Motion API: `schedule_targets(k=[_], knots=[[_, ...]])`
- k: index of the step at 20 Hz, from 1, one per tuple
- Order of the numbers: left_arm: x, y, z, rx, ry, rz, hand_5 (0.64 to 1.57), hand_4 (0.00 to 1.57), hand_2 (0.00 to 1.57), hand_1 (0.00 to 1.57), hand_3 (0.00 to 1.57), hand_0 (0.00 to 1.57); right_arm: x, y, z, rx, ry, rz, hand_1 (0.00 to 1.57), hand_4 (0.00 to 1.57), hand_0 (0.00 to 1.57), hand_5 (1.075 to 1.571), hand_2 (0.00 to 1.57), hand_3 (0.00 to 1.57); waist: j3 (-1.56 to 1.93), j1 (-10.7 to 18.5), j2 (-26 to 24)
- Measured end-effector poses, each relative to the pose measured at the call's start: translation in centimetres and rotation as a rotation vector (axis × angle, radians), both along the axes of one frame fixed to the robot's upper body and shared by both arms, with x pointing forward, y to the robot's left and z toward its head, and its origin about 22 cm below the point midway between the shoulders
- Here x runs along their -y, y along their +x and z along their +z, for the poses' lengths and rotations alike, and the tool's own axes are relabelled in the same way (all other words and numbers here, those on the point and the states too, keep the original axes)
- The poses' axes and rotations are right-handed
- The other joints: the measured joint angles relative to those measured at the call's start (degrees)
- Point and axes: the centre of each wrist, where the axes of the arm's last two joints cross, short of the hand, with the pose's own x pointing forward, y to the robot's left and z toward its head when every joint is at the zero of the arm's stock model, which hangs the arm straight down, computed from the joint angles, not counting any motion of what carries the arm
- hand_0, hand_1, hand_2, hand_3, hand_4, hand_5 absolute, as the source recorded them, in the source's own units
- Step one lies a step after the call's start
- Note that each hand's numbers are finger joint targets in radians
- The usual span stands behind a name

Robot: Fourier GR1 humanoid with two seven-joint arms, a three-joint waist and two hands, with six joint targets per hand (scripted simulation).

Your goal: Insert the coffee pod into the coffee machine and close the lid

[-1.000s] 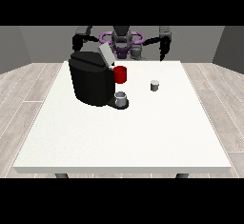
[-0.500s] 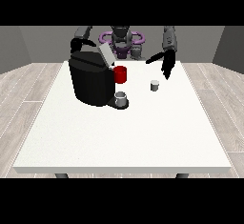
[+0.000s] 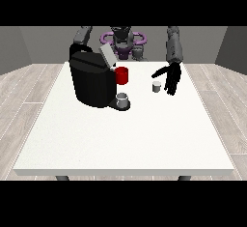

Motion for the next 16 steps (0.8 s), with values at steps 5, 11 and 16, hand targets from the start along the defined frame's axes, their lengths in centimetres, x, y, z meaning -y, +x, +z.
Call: schedule_targets(k=[5,11,16], knots=[[-1.2,1.0,0.2,-0.063,0.058,0.007,1.571,0.0,0.0,0.0,0.0,0.0,-0.6,0.4,-0.1,0.003,-0.003,-0.019,0.0,0.52,0.0,1.571,0.0,0.0,0.01,-0.2,2.0],[-1.9,1.9,0.3,-0.101,0.126,-0.009,1.571,0.0,0.0,0.0,0.0,0.0,0.3,1.1,0.4,0.018,-0.022,-0.025,0.0,0.26,0.0,1.571,0.0,0.0,0.26,-0.7,3.1],[-1.0,2.6,0.4,-0.129,0.15,-0.03,1.571,0.0,0.32,0.0,0.0,0.0,0.3,1.8,-0.2,0.011,-0.014,-0.044,0.0,0.37,0.0,1.571,0.0,0.0,0.46,0.3,2.6]])
